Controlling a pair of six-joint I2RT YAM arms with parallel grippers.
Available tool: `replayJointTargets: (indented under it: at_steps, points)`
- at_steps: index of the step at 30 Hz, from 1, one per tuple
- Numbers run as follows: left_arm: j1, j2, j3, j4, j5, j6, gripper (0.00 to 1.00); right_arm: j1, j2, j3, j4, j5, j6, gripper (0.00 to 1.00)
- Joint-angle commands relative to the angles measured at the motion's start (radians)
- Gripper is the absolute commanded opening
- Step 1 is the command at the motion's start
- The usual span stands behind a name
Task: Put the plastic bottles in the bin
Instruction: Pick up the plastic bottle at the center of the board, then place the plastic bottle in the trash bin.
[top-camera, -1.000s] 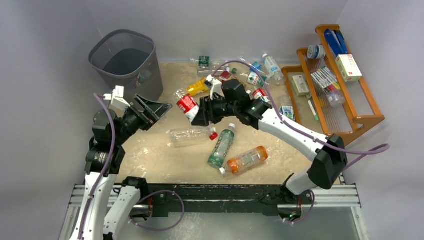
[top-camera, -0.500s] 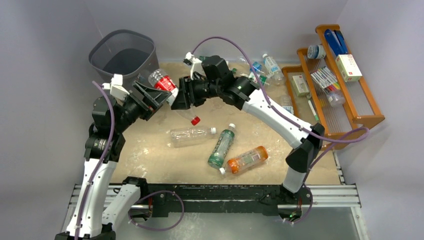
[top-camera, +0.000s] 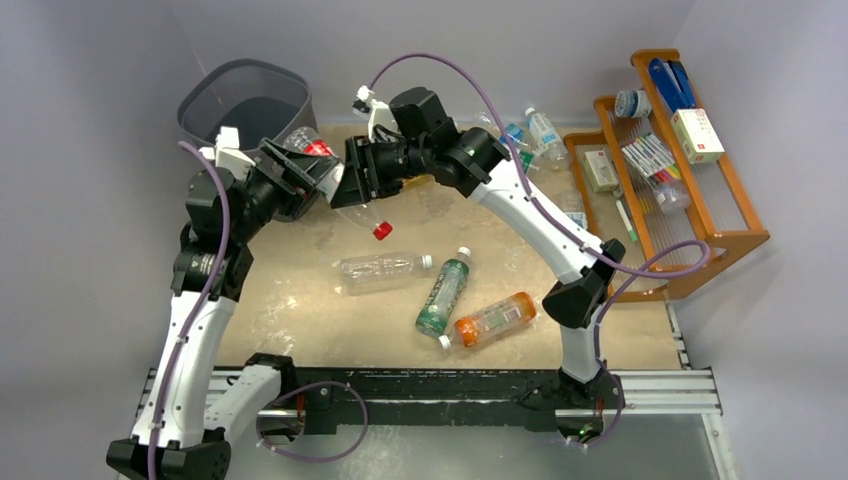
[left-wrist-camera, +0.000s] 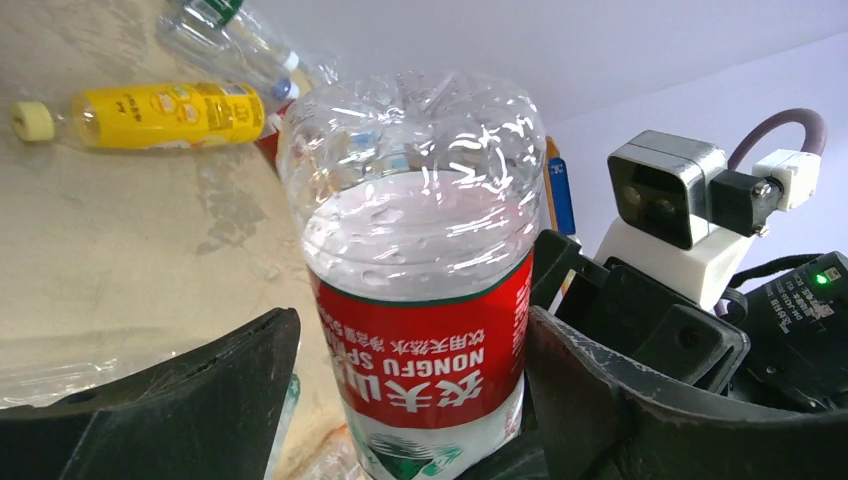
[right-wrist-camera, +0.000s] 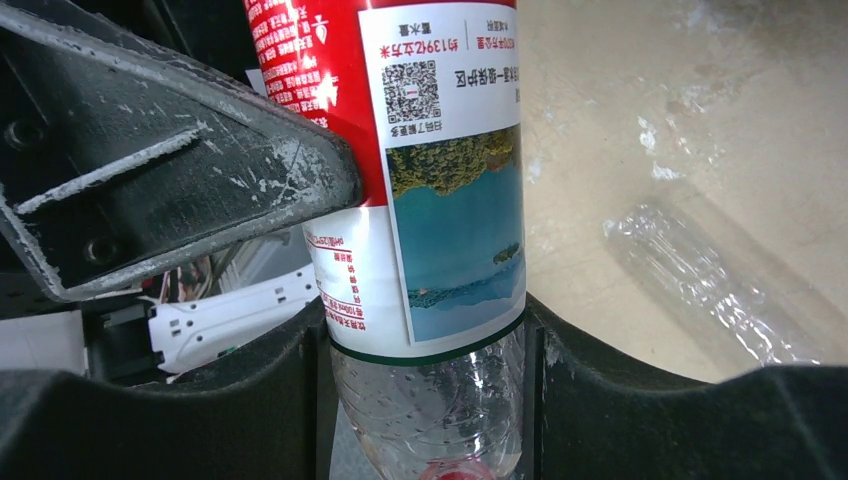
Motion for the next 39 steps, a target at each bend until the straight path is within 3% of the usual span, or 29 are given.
replayJointTargets:
  at_steps: [1,9,12,17,24,26,34,39]
  points:
    - [-0.004,0.023,0.020,0.044,-0.023,0.019,0.76,0.006,-0.074,-0.023,0.007,-0.063,-0.009,0.43]
    - [-0.004,0.005,0.008,0.006,-0.093,0.033,0.49,0.004,-0.226,-0.239,0.093,-0.096,-0.036,0.45]
    - [-0.004,0.008,0.011,0.000,-0.111,0.035,0.44,0.004,-0.263,-0.298,0.136,-0.094,-0.061,0.49]
    - [-0.005,0.046,0.038,-0.017,-0.132,0.077,0.41,0.004,-0.326,-0.422,0.232,-0.123,-0.088,0.70]
    - [-0.004,0.148,0.146,-0.070,-0.177,0.153,0.40,0.003,-0.401,-0.543,0.307,-0.076,-0.126,0.86]
    - [-0.003,0.186,0.191,-0.092,-0.208,0.187,0.40,0.002,-0.432,-0.562,0.284,-0.012,-0.136,0.99]
    - [-0.001,0.333,0.342,-0.062,-0.274,0.197,0.40,-0.002,-0.766,-0.834,0.291,0.168,-0.073,1.00]
    - [0.036,0.429,0.493,-0.060,-0.314,0.204,0.41,-0.002,-1.001,-1.041,0.333,0.202,0.004,1.00]
